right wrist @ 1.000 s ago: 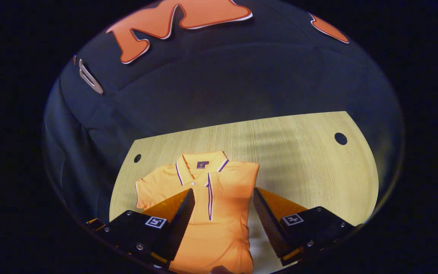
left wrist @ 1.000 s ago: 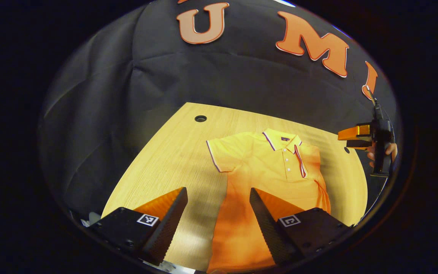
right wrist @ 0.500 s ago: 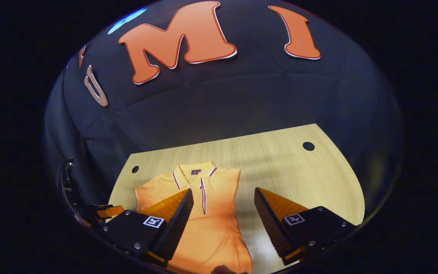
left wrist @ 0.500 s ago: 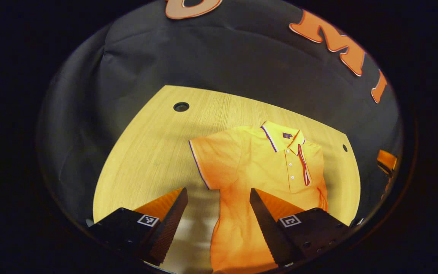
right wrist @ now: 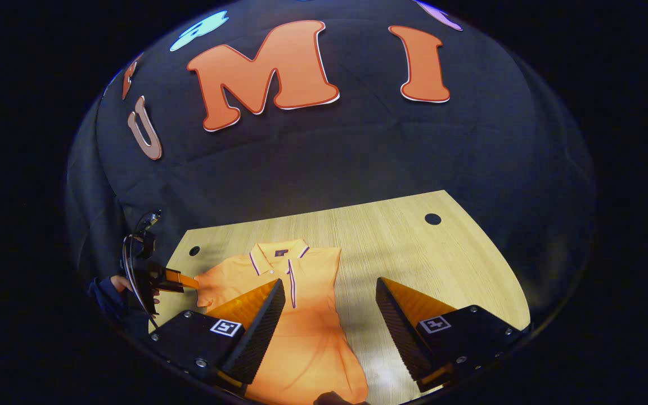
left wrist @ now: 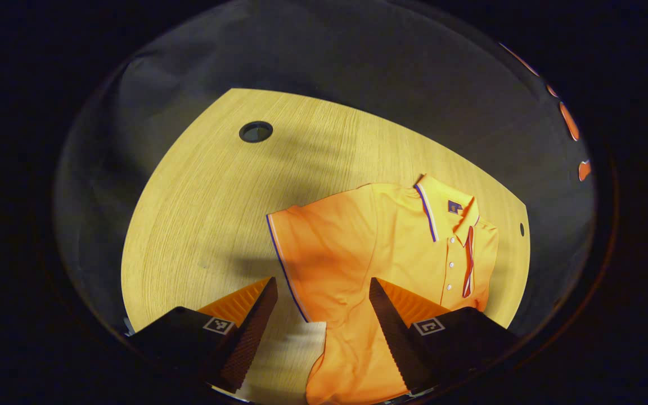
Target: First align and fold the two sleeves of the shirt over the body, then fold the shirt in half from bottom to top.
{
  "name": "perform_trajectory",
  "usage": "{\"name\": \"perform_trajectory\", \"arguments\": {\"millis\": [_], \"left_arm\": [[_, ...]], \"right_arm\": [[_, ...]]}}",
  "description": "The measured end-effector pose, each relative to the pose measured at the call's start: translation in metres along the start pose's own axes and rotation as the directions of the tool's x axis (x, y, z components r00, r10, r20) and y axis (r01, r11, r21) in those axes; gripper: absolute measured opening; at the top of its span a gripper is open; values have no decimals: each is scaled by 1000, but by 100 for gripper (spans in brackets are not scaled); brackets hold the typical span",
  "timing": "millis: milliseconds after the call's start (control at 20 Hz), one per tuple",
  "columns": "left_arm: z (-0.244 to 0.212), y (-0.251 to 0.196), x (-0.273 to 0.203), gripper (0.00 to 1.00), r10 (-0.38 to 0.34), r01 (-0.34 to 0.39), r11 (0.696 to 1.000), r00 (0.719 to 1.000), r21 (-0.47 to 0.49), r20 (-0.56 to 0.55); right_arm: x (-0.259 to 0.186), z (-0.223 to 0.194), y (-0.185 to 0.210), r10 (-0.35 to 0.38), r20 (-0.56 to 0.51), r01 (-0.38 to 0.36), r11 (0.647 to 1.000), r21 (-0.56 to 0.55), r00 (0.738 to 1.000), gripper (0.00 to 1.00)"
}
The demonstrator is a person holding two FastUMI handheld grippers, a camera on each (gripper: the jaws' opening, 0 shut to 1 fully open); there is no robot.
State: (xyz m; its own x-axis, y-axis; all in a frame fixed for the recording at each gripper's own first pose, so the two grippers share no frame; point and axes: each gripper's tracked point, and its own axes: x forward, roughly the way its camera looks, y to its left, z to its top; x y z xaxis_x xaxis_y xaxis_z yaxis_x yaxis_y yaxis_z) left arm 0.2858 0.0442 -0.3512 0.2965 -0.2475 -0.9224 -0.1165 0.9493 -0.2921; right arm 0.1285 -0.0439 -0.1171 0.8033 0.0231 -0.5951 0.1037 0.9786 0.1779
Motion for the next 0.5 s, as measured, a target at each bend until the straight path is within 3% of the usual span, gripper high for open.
{"name": "perform_trajectory", "arguments": {"millis": [100,250,500], "left_arm": [[3,-4,12,98,-33,30,999,998,-43,-60],[12,18,32,98,48,-50,999,994,-22,-94],[28,20,48,97,86,-88,996,992,-16,-90]], "right_arm": [[-8,-6,-9,-30,12,30,1000,-1,999,99],[-18,-15,-23,-75,20,75,997,-2,997,99],[-30,-19,-33,-104,38,104,995,-9,994,99]]}}
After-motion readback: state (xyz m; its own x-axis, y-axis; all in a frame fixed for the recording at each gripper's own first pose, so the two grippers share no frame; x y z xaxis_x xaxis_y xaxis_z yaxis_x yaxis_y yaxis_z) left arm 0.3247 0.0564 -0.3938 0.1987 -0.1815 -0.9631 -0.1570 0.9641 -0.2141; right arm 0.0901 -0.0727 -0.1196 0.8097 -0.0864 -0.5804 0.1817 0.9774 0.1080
